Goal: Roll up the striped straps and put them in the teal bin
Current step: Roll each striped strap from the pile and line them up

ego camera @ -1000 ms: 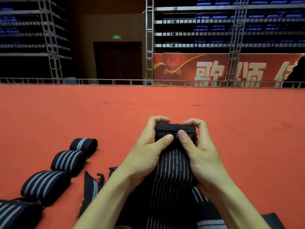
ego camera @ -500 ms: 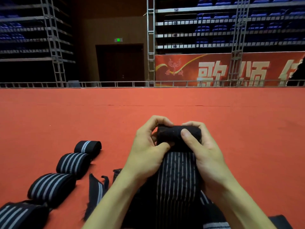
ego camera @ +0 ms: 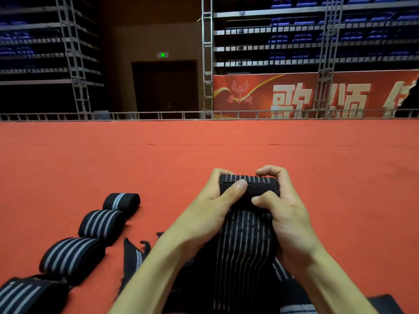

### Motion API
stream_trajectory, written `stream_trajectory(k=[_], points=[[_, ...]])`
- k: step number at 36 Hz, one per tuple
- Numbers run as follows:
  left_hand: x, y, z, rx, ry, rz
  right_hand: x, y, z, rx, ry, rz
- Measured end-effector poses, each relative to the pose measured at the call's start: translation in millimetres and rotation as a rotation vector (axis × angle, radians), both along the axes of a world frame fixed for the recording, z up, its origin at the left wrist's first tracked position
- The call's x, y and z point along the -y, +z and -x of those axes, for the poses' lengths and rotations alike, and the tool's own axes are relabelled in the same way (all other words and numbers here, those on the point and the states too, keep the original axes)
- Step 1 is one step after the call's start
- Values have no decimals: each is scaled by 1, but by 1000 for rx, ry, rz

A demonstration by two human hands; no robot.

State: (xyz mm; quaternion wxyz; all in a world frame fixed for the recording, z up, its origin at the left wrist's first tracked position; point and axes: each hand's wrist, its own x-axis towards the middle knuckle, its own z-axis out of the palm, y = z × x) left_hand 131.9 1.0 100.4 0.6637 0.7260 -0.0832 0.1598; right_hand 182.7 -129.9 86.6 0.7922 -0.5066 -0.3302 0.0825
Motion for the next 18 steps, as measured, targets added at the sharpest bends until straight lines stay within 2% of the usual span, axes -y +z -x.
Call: stream_trajectory(k=[7,10,13,18], points=[[-8,0,1,91,-28,13,1,3,1,-36,80,-64],[-6,-2,-1,140,-12,-16,-1,3,1,-71,8,-94],[-2,-4,-1,173,-35,-23,-2,-2,-3,-24,-109,-14],[4,-5,-1,147,-44,60,0,-2,-2,80,-135,-8]])
